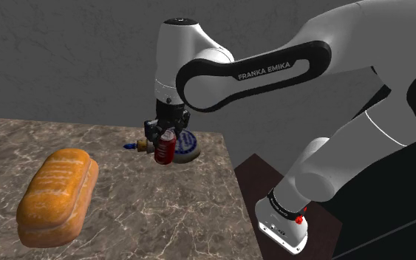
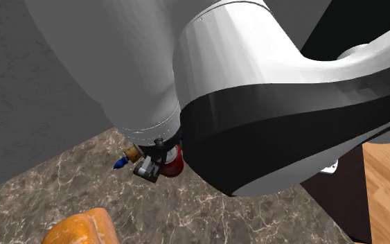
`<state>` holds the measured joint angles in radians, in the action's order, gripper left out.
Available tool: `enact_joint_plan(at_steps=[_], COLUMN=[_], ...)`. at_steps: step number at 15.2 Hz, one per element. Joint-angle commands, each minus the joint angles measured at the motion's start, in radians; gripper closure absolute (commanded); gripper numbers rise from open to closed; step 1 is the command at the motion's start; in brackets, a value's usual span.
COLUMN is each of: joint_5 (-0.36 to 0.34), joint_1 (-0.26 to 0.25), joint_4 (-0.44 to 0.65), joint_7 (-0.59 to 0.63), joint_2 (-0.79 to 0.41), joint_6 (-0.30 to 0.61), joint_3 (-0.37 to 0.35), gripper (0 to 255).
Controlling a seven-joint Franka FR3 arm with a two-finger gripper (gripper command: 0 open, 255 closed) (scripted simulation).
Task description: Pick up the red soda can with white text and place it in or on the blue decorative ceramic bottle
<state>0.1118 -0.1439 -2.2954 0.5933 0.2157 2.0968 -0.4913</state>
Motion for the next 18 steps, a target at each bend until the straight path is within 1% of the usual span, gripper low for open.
enact_joint_plan(at_steps=[1,18], joint_5=[0.001,0.01], joint_1=[0.0,0.004], joint_4=[0.022,0.2], joint_7=[-0.002,-0.015], joint_2=[0.007,0.061], joint_6=[-0.029,-0.257], joint_3=[0.003,0.029], gripper=[255,255])
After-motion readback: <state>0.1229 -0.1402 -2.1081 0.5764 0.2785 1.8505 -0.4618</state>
